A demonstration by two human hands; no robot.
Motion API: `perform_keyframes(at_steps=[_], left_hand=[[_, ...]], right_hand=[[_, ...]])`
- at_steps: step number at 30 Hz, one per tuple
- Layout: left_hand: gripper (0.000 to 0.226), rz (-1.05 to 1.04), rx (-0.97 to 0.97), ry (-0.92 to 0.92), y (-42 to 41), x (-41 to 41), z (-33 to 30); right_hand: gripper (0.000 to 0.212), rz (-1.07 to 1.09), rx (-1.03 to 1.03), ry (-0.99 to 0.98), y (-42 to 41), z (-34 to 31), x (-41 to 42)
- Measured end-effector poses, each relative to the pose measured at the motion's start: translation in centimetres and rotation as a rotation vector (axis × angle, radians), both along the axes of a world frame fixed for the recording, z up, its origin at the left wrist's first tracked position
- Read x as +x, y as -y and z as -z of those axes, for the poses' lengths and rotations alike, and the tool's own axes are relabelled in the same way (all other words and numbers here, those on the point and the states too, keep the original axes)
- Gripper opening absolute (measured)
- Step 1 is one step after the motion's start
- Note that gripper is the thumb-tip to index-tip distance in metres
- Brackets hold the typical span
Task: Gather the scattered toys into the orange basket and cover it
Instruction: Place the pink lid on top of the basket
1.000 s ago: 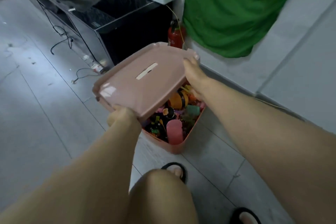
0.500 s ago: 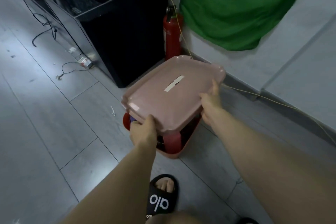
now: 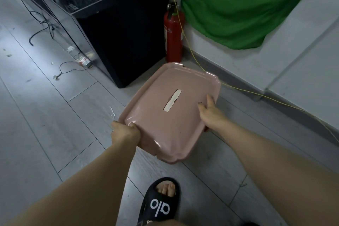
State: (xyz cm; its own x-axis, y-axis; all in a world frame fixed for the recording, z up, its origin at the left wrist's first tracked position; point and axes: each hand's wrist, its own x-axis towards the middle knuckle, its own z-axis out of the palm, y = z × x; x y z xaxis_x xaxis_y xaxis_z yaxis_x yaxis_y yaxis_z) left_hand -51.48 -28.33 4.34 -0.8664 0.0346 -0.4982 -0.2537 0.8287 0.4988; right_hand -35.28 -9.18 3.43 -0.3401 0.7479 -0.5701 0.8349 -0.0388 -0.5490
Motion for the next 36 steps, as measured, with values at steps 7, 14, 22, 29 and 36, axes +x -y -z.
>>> perform_keyframes(at_steps=[7,14,22,29,36], left_hand=[[0.019,-0.033,0.024,-0.135,0.2,0.8,0.9],[0.027,-0.113,0.042,-0.078,-1.5,1.0,1.5],[0.035,-0.215,0.061,-0.035,-2.5,0.9,2.9],[0.032,-0.125,0.022,-0.189,-2.7,1.0,4.9],[0.032,0.0,-0.037,-0.253,-1.4,1.0,4.3]], right_hand=[[0.066,-0.097,0.2,0.012,0.4,1.4,0.5],[0.059,-0.087,0.254,0.065,-0.4,1.8,-0.8],[0.047,-0.387,0.774,0.308,-4.7,0.5,-2.5],[0.055,-0.462,0.698,0.343,-8.6,0.6,-5.4],[0.051,-0.418,0.94,0.446,-6.6,2.1,-4.0]])
